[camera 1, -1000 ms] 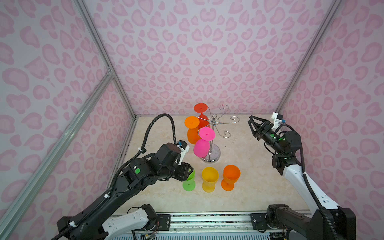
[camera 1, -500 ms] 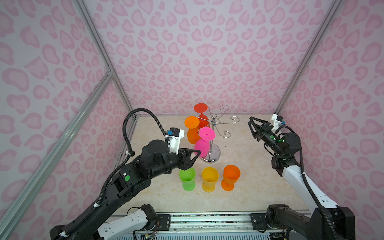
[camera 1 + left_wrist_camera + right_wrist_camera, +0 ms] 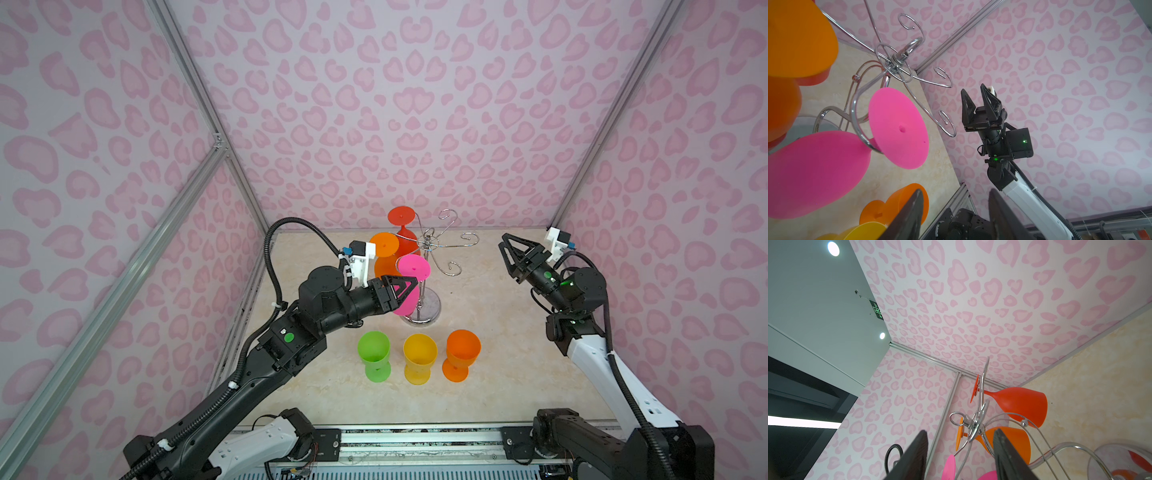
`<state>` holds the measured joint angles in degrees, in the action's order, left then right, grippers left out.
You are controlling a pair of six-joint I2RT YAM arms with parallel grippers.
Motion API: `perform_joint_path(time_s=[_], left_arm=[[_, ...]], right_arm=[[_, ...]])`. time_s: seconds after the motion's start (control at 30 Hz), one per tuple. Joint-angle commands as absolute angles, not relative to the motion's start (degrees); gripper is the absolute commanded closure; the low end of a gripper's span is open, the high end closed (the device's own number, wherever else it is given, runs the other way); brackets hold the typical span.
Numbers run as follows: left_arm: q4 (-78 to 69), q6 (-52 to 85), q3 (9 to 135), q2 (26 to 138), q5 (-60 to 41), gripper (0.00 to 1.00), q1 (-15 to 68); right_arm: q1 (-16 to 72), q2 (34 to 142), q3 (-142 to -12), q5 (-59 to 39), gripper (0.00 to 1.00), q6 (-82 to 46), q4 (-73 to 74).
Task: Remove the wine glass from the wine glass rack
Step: 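Reach the left gripper to the pink glass hanging on the rack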
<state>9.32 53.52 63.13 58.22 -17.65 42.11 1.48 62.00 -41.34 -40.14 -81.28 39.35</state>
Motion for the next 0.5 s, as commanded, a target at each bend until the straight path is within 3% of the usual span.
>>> perform_joint_path(time_s=[0.0,0.47], left_arm=[[6.03,55.65,63.65,59.36,-20.43,0.47,41.75],[8.40,56.24,64.25,60.77,-20.83,0.48,41.19]], right_arm=[[1.10,61.87,-40.70,-40.78,0.48,-80.85,40.23],[0.44,62.93,-39.99,-41.15,0.48,-82.53,42.84]])
